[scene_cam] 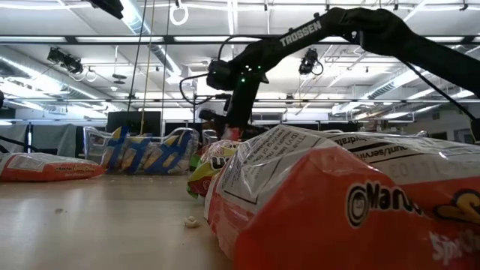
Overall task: Sort Maruchan noodles
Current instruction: Put the orange noodle pack into the middle transparent bin
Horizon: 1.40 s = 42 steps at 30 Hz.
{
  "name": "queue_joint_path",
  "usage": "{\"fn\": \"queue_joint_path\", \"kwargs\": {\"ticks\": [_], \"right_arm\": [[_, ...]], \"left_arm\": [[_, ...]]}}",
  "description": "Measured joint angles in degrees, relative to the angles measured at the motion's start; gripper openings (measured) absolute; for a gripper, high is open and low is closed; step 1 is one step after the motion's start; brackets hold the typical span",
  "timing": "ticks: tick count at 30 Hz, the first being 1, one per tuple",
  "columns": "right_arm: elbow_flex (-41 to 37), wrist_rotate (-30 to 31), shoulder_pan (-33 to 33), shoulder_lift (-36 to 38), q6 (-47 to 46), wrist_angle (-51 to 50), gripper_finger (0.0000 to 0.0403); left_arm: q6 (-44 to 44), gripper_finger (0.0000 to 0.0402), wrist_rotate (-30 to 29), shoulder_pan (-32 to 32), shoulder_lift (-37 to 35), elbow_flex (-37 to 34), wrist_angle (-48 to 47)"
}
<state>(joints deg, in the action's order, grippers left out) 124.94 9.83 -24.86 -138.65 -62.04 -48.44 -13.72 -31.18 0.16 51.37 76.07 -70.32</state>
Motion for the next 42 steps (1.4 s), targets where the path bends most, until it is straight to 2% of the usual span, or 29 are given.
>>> {"fn": "queue_joint_path", "kwargs": {"ticks": [5, 8, 13, 22, 28, 35, 42], "right_arm": [[-0.4, 2.5, 1.1, 0.3, 0.4, 0.8, 0.023], [-0.4, 1.9, 1.2, 1.3, 1.0, 1.9, 0.0254], [-0.4, 0.6, 1.7, 2.6, 2.6, 4.7, 0.0267], [-0.4, -0.7, 2.8, 3.3, 5.9, 7.7, 0.0245], [-0.4, -0.9, 3.5, 3.3, 8.4, 8.1, 0.0235], [-0.4, 1.3, 3.4, 3.3, 9.3, 7.6, 0.021], [-0.4, 1.7, 2.9, 3.3, 11.5, 7.5, 0.0135]], "left_arm": [[0.1, 0.0203, 0.0, 0.0, -0.1, 0.0, 0.0], [2.2, 0.0203, 0.0, 0.0, -0.2, 0.0, -0.4], [2.4, 0.0203, 0.1, 0.0, -1.2, 0.0, -1.4], [-1.0, 0.0203, 10.4, 0.0, -4.4, 0.0, -1.7], [-3.5, 0.0203, 12.9, 0.0, -7.5, 0.0, -1.9], [-5.6, 0.0203, 12.4, 0.0, -9.7, 0.1, -1.9], [-5.2, 0.0203, 9.9, 0.0, -9.9, 0.0, -1.9]]}}
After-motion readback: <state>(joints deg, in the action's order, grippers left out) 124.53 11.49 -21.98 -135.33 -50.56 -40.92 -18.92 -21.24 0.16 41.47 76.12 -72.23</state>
